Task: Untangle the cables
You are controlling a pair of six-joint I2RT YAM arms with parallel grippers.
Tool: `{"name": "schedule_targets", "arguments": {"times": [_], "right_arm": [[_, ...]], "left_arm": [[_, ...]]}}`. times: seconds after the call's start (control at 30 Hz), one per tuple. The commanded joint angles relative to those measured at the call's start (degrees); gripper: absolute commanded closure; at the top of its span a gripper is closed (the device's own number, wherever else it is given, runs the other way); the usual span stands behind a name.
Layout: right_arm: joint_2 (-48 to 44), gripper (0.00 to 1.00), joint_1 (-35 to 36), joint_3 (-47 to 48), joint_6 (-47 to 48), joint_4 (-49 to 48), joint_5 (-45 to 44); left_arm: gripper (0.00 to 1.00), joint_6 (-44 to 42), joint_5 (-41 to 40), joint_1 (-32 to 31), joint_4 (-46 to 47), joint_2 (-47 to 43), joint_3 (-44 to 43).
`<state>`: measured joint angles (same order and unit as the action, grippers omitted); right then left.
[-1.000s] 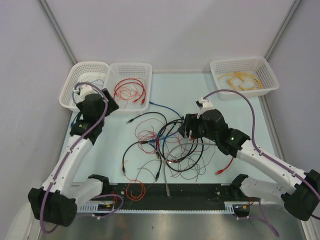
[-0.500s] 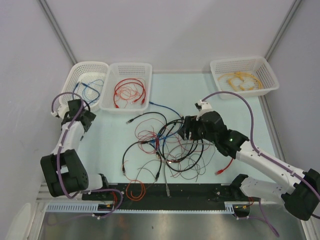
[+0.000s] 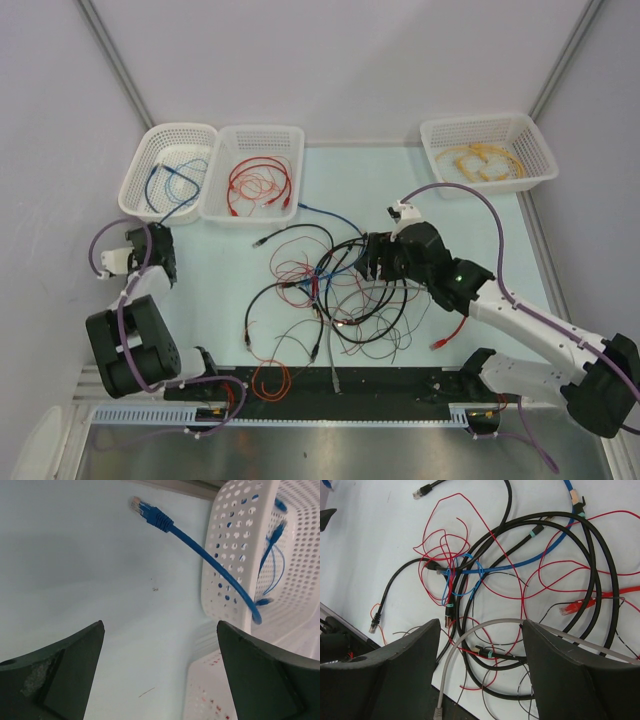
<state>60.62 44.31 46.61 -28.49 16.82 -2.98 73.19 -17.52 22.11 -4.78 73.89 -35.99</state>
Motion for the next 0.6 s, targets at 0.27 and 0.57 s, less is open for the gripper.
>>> {"name": "schedule_targets", "arguments": {"times": [0.27,0.57], "right_arm": [[3.01,0.29,-0.55,-0.12,-0.07,-0.21,0.70],[6.62,0.29,-0.55,0.23,-0.08,-2.32,2.37]], "left_arm": [[0.00,13.82,0.37,2.15,37.72,5.92,10.85],[0.00,15.23,2.31,3.55,44.06,7.23,12.79]]}}
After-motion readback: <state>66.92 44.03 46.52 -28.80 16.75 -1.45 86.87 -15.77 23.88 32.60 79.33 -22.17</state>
